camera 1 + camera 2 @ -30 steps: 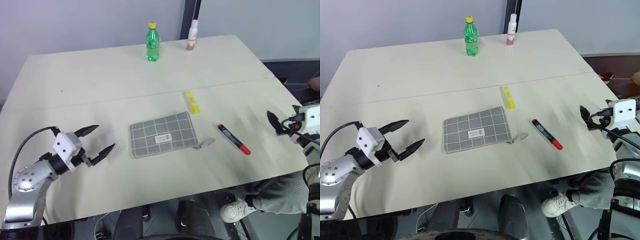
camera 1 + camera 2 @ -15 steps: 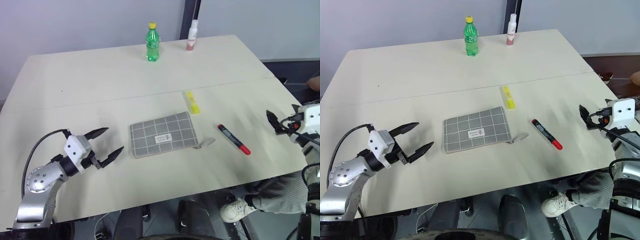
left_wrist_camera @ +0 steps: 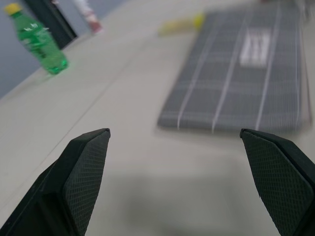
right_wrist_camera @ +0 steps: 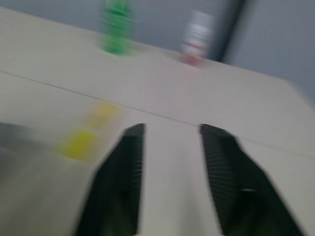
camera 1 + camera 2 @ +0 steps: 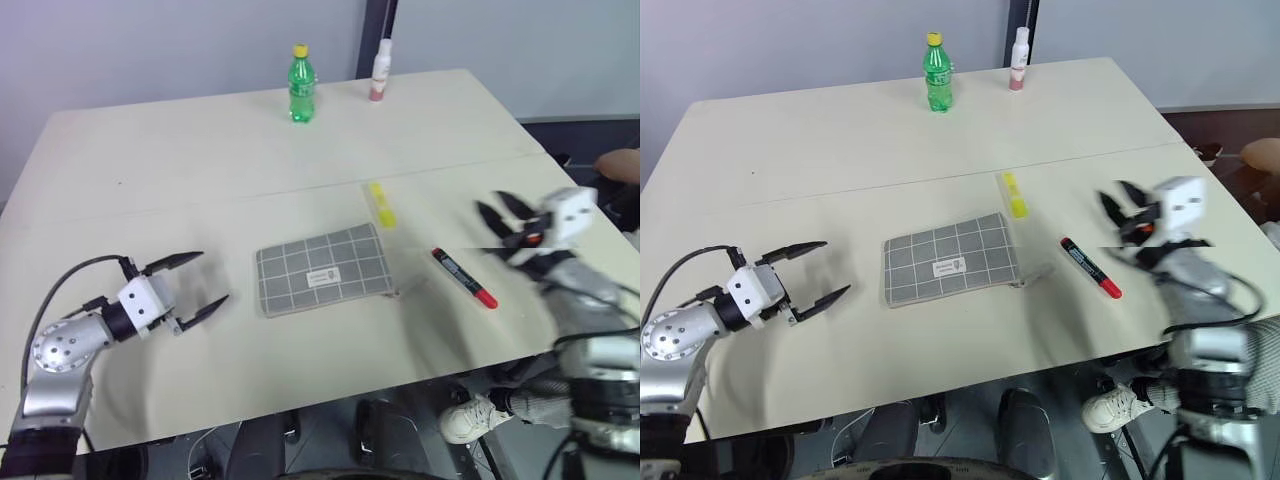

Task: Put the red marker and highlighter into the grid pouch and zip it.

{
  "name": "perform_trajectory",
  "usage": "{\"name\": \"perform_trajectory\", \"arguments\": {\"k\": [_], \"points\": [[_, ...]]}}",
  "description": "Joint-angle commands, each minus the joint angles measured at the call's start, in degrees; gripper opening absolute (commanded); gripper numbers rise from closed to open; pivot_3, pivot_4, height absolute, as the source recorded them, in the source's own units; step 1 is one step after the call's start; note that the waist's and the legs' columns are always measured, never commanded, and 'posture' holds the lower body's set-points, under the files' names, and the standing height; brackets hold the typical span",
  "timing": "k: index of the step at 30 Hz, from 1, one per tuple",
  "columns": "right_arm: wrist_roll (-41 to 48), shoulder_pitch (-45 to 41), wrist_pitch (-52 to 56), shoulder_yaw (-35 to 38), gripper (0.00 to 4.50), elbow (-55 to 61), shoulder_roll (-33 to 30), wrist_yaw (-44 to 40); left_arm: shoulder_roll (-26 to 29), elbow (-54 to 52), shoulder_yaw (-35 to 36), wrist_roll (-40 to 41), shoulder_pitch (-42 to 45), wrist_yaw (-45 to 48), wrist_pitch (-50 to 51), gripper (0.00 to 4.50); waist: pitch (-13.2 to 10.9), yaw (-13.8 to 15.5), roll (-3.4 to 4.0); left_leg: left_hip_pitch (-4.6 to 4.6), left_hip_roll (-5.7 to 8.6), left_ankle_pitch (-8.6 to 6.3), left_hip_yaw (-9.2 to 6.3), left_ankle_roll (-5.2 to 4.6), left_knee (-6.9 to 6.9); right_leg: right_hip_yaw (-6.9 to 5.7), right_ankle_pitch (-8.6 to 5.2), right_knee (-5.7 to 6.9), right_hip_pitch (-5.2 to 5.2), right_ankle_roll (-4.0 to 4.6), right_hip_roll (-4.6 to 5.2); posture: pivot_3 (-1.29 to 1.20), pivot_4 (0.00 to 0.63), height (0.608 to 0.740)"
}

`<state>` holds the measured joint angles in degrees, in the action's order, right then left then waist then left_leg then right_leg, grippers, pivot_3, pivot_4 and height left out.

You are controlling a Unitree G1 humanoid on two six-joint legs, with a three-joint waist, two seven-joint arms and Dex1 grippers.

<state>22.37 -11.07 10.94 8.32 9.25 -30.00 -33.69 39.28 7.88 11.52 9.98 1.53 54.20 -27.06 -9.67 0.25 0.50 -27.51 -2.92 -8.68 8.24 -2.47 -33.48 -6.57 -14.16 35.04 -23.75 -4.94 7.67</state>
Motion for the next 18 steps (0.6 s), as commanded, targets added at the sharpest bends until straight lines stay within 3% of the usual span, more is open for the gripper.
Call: {"name": "perform_trajectory", "arguments": {"k": [1, 3, 9, 18], "points": [[-2.62, 1.38, 2.61, -7.70, 0.05, 7.24, 4.65, 3.11, -1.16, 3.92, -3.17, -4.05, 4.34, -2.10, -7.37, 4.50, 0.01, 0.57, 0.02, -0.02, 0.06, 0.04, 0.09, 0.06, 0.17, 0.04, 0.00, 0.00, -0.11, 0.01, 0.03, 0.00, 0.150, 0.740], [-6.25, 1.60, 1.40, -11.00, 0.05, 5.62, 6.52, 4.09, -2.87, 4.43, -6.00, -6.01, 5.99, -2.96, -9.93, 4.50, 0.02, 0.65, 0.00, -0.09, 0.19, 0.04, 0.36, 0.06, 0.27, 0.21, 0.01, 0.00, -0.35, 0.02, 0.14, 0.00, 0.150, 0.740], [-20.74, -1.04, 0.55, -17.86, 0.05, -2.75, 2.54, 5.94, -3.95, 5.99, -13.72, -12.97, 8.19, -4.30, -19.58, 4.50, 0.11, 0.24, -0.21, -0.18, 0.19, 0.03, 0.90, 0.02, 0.13, 0.22, 0.16, 0.07, -0.59, 0.00, 0.32, 0.00, 0.150, 0.740], [-21.74, -1.69, 0.78, -17.75, 0.05, -3.07, 3.51, 5.05, 0.80, 14.88, -16.91, -17.78, 12.22, -7.59, -31.74, 4.50, 0.12, 0.30, -0.22, 0.02, -0.17, 0.06, 0.92, 0.07, 0.15, 0.21, 0.23, 0.16, -0.59, 0.11, 0.08, 0.00, 0.150, 0.740]]}}
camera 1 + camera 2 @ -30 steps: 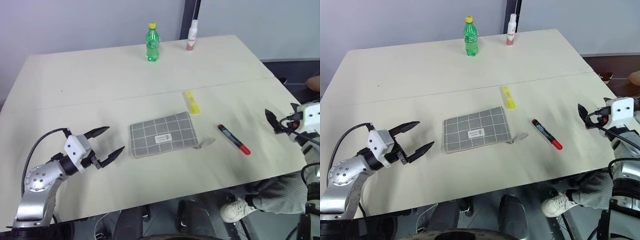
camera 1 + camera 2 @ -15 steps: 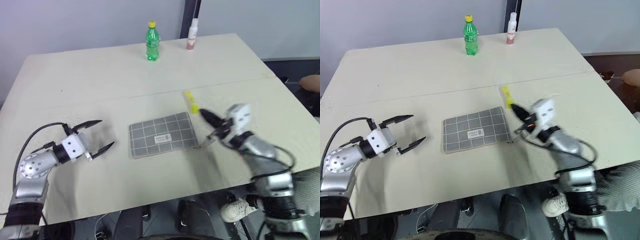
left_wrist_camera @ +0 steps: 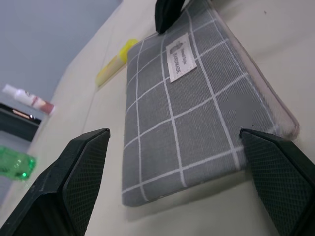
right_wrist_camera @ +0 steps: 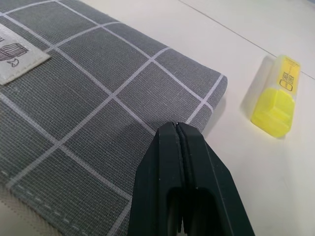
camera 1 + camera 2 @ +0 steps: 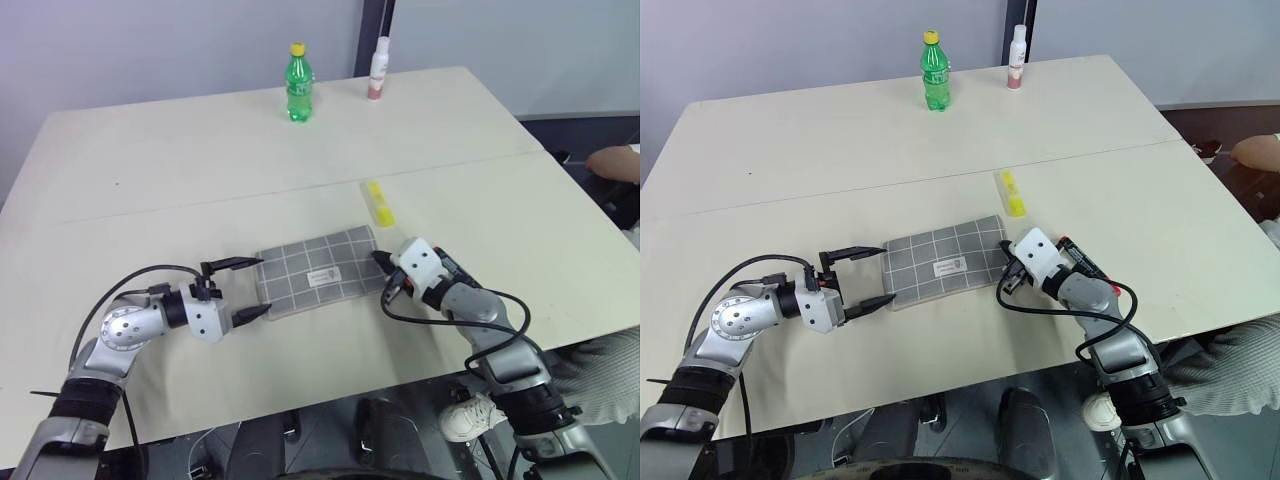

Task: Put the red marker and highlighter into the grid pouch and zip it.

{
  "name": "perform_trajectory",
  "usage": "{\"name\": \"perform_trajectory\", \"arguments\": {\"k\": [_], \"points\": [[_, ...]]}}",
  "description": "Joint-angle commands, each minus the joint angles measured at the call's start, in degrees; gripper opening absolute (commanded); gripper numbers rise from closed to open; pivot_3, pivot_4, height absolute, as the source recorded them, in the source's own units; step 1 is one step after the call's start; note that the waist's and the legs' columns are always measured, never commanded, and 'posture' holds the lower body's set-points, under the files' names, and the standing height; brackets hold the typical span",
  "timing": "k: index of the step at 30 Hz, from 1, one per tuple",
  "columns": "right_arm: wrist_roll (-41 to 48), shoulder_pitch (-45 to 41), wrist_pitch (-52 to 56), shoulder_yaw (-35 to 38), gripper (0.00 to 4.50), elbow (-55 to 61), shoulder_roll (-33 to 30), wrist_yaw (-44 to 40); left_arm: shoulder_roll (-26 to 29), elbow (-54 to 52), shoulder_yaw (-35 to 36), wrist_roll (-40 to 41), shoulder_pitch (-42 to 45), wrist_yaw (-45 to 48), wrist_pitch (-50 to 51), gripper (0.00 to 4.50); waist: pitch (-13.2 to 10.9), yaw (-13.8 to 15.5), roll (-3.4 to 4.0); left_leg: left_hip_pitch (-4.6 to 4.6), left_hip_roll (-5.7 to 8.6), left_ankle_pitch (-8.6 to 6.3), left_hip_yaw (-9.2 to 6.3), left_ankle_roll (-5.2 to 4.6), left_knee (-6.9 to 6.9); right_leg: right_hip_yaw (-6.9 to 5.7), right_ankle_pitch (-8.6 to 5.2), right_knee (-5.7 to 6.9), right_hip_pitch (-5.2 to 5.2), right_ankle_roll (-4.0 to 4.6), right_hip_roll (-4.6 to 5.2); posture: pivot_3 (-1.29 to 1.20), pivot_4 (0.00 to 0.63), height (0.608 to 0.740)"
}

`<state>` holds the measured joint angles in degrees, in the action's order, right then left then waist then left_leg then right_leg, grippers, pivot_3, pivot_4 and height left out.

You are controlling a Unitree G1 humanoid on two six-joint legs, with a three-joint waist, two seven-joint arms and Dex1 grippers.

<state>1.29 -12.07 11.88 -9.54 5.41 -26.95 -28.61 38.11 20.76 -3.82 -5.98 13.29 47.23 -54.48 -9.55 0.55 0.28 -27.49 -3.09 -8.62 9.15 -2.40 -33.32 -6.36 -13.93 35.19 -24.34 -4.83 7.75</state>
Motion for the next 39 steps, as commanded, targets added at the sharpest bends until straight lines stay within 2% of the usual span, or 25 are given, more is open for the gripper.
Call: {"name": "perform_trajectory", "arguments": {"k": [1, 4, 9, 17, 22, 25, 32, 35, 38, 39], "points": [[-1.00, -0.70, -0.13, -0.18, 0.05, 0.86, 0.64, -0.03, 2.55, 2.20, -1.74, -0.34, -0.18, -0.30, -4.78, 4.50, 0.01, -0.05, -0.01, 0.00, 0.00, 0.00, 0.00, 0.00, 0.00, 0.00, 0.00, 0.00, 0.00, 0.00, 0.00, 0.00, 0.150, 0.740], [-1.45, -0.55, 0.34, -0.38, 0.05, 1.51, 1.26, -0.02, 5.86, 1.51, -2.31, 4.43, -2.59, 1.28, -5.26, 4.50, 0.01, -0.34, -0.01, 0.00, -0.01, 0.00, 0.00, 0.00, 0.00, 0.00, 0.00, 0.00, 0.00, 0.00, -0.01, 0.00, 0.150, 0.740], [-1.64, -0.50, 0.46, -0.27, 0.05, 1.55, 1.70, -0.34, 8.44, 4.40, -3.03, 2.02, -1.88, 0.28, -7.87, 4.50, 0.01, -0.46, 0.00, 0.00, -0.03, 0.00, 0.01, 0.00, 0.02, -0.01, 0.00, 0.02, -0.02, -0.01, -0.04, 0.00, 0.150, 0.740], [-1.64, -0.61, 1.13, -0.19, 0.05, 2.48, 1.97, -1.06, -0.24, 2.25, -6.78, -5.37, 2.79, -5.53, -4.06, 4.50, 0.04, 0.29, 0.01, -0.02, 0.05, 0.00, 0.00, -0.01, -0.12, -0.01, 0.01, 0.04, 0.07, 0.00, 0.01, 0.00, 0.150, 0.740], [-1.71, -0.48, 1.84, 0.29, 0.05, 3.49, 1.93, -0.88, -3.39, 2.61, -9.04, -4.03, 4.55, -5.91, -0.73, 4.50, 0.05, 0.18, -0.01, -0.03, 0.02, -0.04, -0.01, -0.08, -0.33, -0.01, 0.02, 0.17, 0.11, -0.01, 0.00, 0.00, 0.150, 0.740], [-1.80, -0.46, 2.16, 0.25, 0.00, 3.83, 2.16, -0.61, -4.51, 2.20, -10.65, -2.47, 4.81, -4.85, 0.76, 3.62, 0.05, 0.13, -0.01, -0.03, 0.00, -0.06, -0.03, -0.11, -0.48, -0.02, 0.02, 0.27, 0.13, -0.01, -0.01, 0.00, 0.150, 0.740], [-2.12, 0.28, 2.24, 0.64, 0.00, 4.72, 2.10, -0.29, -3.51, 3.27, -12.08, -1.23, 4.74, -3.60, 0.84, 0.08, 0.07, 0.03, 0.01, -0.03, -0.02, -0.12, -0.03, -0.21, -0.57, -0.01, 0.02, 0.27, 0.17, -0.01, -0.01, 0.00, 0.150, 0.740], [-1.52, 0.65, 2.31, 0.99, 0.00, 5.26, 1.88, -0.95, -2.99, 3.01, -11.76, 0.99, 4.32, -2.88, 2.34, 0.02, 0.07, -0.09, 0.02, -0.03, -0.02, -0.13, -0.03, -0.23, -0.58, -0.01, 0.02, 0.27, 0.17, -0.02, -0.02, 0.00, 0.150, 0.740], [0.28, 0.62, 3.21, 1.84, 0.83, 7.00, 1.79, -2.26, -2.93, 1.59, -11.25, 2.80, 3.58, -2.71, 3.73, 0.00, 0.07, -0.23, 0.02, -0.03, -0.03, -0.13, -0.03, -0.24, -0.60, -0.01, 0.02, 0.28, 0.17, -0.02, -0.03, 0.00, 0.150, 0.740], [0.89, 0.47, 3.42, 2.29, 1.32, 7.88, 1.69, -2.62, -3.09, 0.78, -10.89, 3.32, 3.29, -3.01, 4.44, 0.00, 0.07, -0.28, 0.02, -0.03, -0.03, -0.13, -0.03, -0.24, -0.60, -0.01, 0.02, 0.28, 0.18, -0.02, -0.03, 0.00, 0.150, 0.740]]}}
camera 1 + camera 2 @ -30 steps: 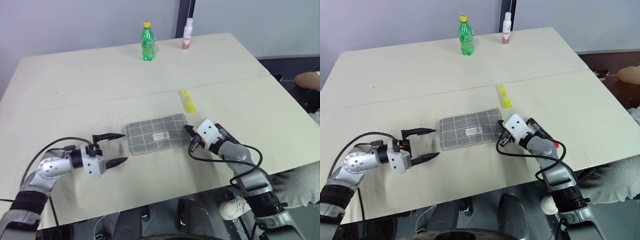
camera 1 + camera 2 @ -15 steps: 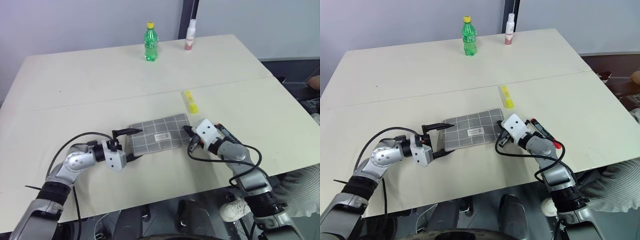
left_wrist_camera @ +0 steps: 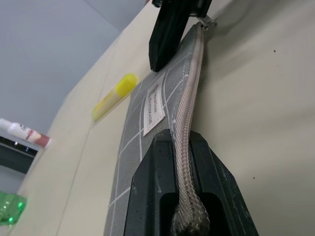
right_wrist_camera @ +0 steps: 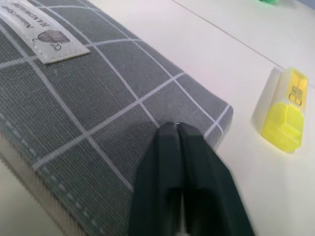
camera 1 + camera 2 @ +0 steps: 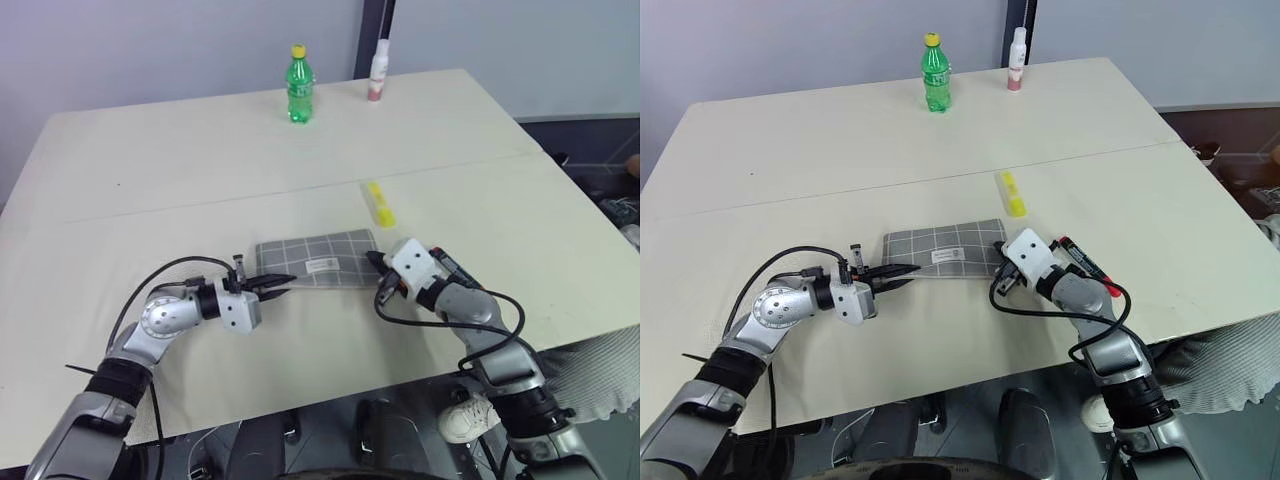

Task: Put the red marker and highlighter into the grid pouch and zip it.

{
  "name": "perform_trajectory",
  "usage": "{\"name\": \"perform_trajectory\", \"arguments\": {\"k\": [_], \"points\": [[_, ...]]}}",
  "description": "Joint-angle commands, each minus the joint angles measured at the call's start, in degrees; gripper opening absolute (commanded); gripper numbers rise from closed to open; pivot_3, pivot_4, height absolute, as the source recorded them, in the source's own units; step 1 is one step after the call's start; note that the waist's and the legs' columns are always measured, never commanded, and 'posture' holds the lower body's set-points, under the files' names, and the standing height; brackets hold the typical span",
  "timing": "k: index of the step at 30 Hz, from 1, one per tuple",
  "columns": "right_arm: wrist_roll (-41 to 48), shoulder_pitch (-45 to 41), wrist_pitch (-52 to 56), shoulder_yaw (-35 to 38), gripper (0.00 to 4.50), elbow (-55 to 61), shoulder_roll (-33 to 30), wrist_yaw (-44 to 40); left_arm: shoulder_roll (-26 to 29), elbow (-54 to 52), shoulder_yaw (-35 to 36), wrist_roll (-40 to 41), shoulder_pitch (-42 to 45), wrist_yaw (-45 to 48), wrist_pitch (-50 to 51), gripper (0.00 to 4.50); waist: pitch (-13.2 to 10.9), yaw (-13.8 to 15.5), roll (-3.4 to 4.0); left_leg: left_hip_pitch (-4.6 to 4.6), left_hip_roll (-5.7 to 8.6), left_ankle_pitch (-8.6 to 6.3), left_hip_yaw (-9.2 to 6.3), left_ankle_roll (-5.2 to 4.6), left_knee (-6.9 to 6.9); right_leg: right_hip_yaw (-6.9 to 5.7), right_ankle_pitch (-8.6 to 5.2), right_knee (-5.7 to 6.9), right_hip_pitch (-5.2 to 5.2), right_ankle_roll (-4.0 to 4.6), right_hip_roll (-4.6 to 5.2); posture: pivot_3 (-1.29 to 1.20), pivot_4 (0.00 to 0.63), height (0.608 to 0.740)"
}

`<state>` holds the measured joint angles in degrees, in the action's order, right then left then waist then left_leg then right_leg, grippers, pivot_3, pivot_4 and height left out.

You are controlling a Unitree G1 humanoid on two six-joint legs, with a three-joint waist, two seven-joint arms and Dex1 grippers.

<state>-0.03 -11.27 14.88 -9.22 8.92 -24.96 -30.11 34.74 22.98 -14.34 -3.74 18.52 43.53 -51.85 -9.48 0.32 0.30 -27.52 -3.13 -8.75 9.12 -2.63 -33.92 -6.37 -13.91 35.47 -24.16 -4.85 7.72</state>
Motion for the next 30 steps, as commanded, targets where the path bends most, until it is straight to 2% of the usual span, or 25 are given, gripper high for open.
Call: {"name": "perform_trajectory", "arguments": {"k": [1, 6, 9, 20, 23, 30], "points": [[2.56, -0.42, 0.55, 2.26, 1.80, 4.95, -0.38, -1.34, 0.16, -2.05, -0.13, 1.40, -2.15, 0.49, 2.35, 0.00, 0.00, -0.06, 0.00, 0.00, 0.00, 0.00, 0.00, -0.01, -0.01, 0.00, 0.00, 0.00, 0.00, 0.00, 0.00, 0.00, 0.150, 0.740], [10.93, 1.14, 7.63, 7.10, 4.34, 13.49, -2.10, -5.17, -0.02, -6.64, 2.25, 3.94, -4.17, -1.06, 7.92, 0.00, 0.00, 0.19, 0.00, -0.01, -0.02, -0.02, -0.02, -0.04, -0.04, 0.00, 0.00, 0.01, 0.02, 0.00, -0.01, 0.00, 0.150, 0.740], [15.69, 5.09, 14.10, 7.44, 4.43, 18.99, -5.06, -8.75, -0.32, -8.60, 4.18, 3.99, -5.60, -3.39, 11.20, 0.00, 0.00, 0.43, 0.00, -0.01, -0.02, -0.03, -0.03, -0.05, -0.08, 0.00, -0.01, 0.01, 0.04, 0.01, 0.00, 0.00, 0.150, 0.740], [8.03, 2.66, 17.14, 1.88, 4.43, 9.88, -3.79, -1.90, -3.25, -13.53, 4.69, 4.20, -6.59, -4.13, 17.96, 0.00, 0.00, 0.37, -0.01, -0.05, -0.05, -0.05, -0.01, -0.06, -0.15, 0.00, 0.03, -0.03, 0.01, 0.07, 0.01, 0.00, 0.150, 0.740], [8.24, 2.47, 17.65, 1.47, 3.55, 8.77, -2.96, -1.86, -3.43, -13.94, 4.90, 3.97, -6.56, -4.34, 18.44, 0.00, 0.00, 0.33, -0.01, -0.06, -0.05, -0.05, -0.01, -0.06, -0.14, 0.00, 0.03, -0.03, -0.01, 0.07, 0.01, 0.00, 0.150, 0.740], [8.49, -0.35, 18.27, -0.03, 0.04, 9.86, -1.96, -2.54, -4.04, -14.78, 4.75, 3.69, -6.66, -4.50, 19.38, 0.00, 0.00, 0.33, -0.01, -0.06, -0.05, -0.05, -0.01, -0.06, -0.16, 0.00, 0.03, -0.02, 0.00, 0.07, 0.00, 0.00, 0.150, 0.740]]}}
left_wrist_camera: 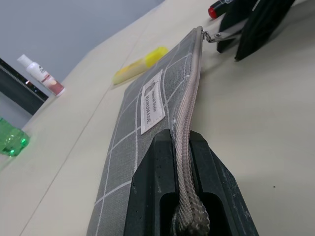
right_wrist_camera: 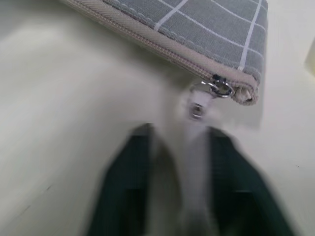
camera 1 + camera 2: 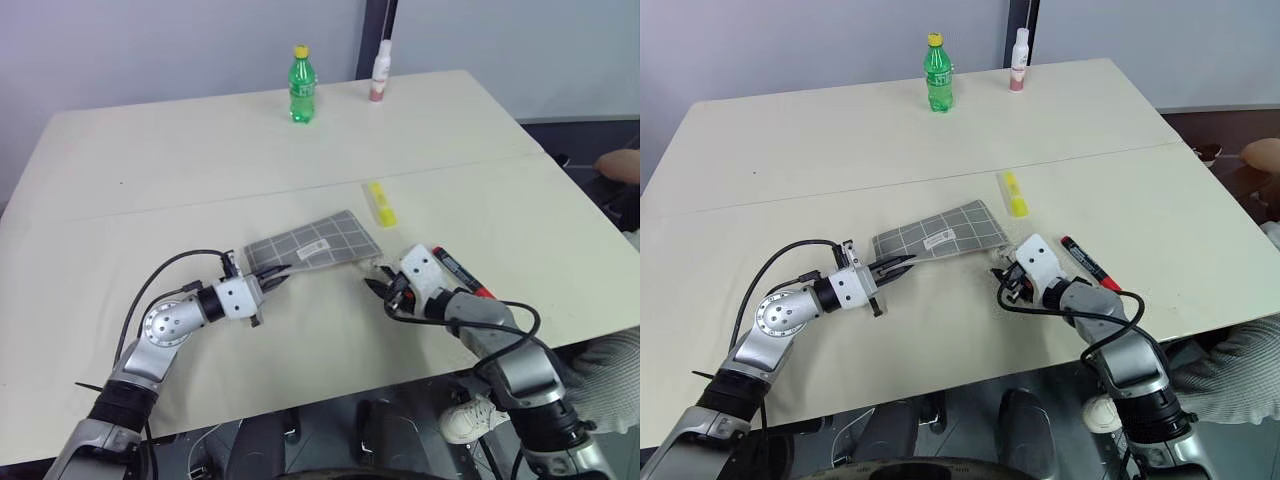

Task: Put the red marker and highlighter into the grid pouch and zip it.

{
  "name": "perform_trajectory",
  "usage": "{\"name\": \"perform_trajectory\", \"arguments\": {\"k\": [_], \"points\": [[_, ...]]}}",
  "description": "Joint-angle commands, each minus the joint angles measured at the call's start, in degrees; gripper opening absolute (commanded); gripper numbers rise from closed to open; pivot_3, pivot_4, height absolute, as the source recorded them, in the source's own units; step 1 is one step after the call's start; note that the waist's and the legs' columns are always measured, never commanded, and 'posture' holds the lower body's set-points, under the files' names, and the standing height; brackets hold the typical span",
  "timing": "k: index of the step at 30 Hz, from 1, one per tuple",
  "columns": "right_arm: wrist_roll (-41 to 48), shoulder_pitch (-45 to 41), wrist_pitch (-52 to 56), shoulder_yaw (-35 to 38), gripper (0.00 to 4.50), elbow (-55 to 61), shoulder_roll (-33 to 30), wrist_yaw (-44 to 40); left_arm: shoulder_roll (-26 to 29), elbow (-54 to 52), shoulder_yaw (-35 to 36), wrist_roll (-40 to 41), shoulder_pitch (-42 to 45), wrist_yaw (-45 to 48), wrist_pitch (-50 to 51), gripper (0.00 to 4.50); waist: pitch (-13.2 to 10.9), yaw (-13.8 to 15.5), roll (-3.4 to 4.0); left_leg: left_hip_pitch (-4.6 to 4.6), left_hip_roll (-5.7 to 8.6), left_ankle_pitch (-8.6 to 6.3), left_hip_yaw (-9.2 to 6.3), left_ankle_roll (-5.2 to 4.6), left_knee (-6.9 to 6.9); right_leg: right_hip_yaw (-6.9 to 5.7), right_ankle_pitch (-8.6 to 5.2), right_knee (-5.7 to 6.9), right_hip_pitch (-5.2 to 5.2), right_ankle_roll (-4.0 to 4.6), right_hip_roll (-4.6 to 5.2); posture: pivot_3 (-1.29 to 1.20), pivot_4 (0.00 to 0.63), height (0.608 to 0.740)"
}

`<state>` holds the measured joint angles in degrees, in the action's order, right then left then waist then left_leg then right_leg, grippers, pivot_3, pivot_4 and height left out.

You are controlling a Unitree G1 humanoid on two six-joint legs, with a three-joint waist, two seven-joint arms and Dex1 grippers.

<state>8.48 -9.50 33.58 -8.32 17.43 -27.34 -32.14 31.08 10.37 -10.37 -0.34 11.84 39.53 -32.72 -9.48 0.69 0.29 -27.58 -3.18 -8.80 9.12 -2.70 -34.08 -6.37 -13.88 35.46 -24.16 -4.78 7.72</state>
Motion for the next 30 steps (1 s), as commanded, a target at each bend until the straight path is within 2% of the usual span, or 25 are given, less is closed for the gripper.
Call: {"name": "perform_trajectory", "arguments": {"k": [1, 5, 9, 14, 20, 25, 29, 30], "points": [[-0.55, -3.12, -1.08, -1.82, 0.04, 1.70, 0.35, -0.88, -0.47, -2.39, 0.73, 0.22, 0.05, -0.57, 0.48, 0.00, 0.00, -0.06, 0.00, 0.00, 0.00, 0.00, 0.00, 0.00, 0.00, 0.00, 0.00, 0.00, -0.01, 0.00, 0.00, 0.00, 0.150, 0.740], [-3.39, -8.05, -3.78, -6.39, 0.04, 2.13, -0.77, -3.37, -1.10, -3.24, 0.43, -0.43, 0.34, -1.00, 1.59, 0.00, 0.00, -0.10, 0.00, -0.01, -0.01, 0.00, 0.00, 0.00, 0.02, 0.00, 0.00, 0.00, -0.05, 0.00, -0.01, 0.00, 0.150, 0.740], [-9.42, -14.24, -13.43, -13.92, 0.04, -1.51, -4.24, -9.95, -2.91, -4.36, -0.68, -0.64, 2.02, -1.03, 3.26, 0.00, 0.00, 0.01, 0.00, -0.04, 0.01, 0.00, 0.02, 0.00, 0.01, 0.00, 0.00, 0.00, -0.07, 0.00, 0.01, 0.00, 0.150, 0.740], [-8.89, -19.79, -20.63, -15.53, 0.04, -4.20, -3.10, -15.53, -4.38, -4.08, -0.76, -1.43, 4.36, -1.38, 4.27, 0.00, -0.01, -0.03, -0.01, -0.05, 0.00, 0.00, 0.02, 0.00, -0.03, -0.01, 0.01, 0.02, -0.06, -0.01, 0.00, 0.00, 0.150, 0.740], [-15.11, -24.06, -30.90, -21.43, 0.04, -10.37, -1.66, -19.66, -5.81, -3.24, -1.18, -2.45, 6.12, -1.93, 3.69, 0.00, -0.01, -0.13, -0.01, -0.04, 0.12, 0.02, 0.05, -0.01, -0.11, -0.02, 0.11, 0.08, -0.03, -0.20, -0.04, 0.00, 0.150, 0.740], [-19.25, -26.58, -35.34, -22.91, 0.04, -14.29, 0.02, -20.13, -6.91, -3.37, -1.83, -3.34, 6.66, -2.12, 3.23, 0.00, -0.01, -0.04, -0.01, -0.04, 0.13, 0.07, 0.04, 0.07, -0.15, -0.03, 0.11, 0.14, -0.04, -0.20, -0.04, 0.00, 0.150, 0.740], [-19.16, -25.43, -37.22, -20.78, 0.04, -13.40, -1.16, -20.90, -7.13, -3.21, -1.35, -3.81, 6.65, -2.76, 3.31, 0.00, -0.01, -0.05, -0.01, -0.04, 0.12, 0.10, 0.04, 0.13, -0.14, -0.03, 0.11, 0.14, -0.05, -0.20, -0.02, 0.00, 0.150, 0.740], [-18.52, -24.89, -37.27, -19.93, 0.30, -12.79, -1.80, -21.25, -7.14, -3.25, -1.16, -3.87, 6.55, -2.98, 3.36, 0.00, -0.01, -0.01, -0.01, -0.04, 0.12, 0.09, 0.04, 0.12, -0.14, -0.02, 0.11, 0.14, -0.05, -0.19, -0.02, 0.00, 0.150, 0.740]]}}
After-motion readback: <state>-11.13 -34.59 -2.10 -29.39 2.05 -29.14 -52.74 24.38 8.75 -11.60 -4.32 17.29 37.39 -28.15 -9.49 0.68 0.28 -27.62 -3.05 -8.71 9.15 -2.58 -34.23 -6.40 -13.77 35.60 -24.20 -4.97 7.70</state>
